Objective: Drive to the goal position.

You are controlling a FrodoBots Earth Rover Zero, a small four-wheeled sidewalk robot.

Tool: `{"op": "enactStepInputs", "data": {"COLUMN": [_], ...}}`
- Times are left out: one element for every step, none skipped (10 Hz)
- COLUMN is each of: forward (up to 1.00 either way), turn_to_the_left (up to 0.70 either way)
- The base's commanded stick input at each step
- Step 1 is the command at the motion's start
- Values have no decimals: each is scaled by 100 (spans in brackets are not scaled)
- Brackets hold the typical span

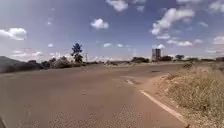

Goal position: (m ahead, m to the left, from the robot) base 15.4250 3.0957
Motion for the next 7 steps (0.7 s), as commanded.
{"op": "enactStepInputs", "data": {"forward": [85, 85, 85, 85, 85, 85, 85], "turn_to_the_left": [24, 34, 34, 34, 15, 0, 24]}}
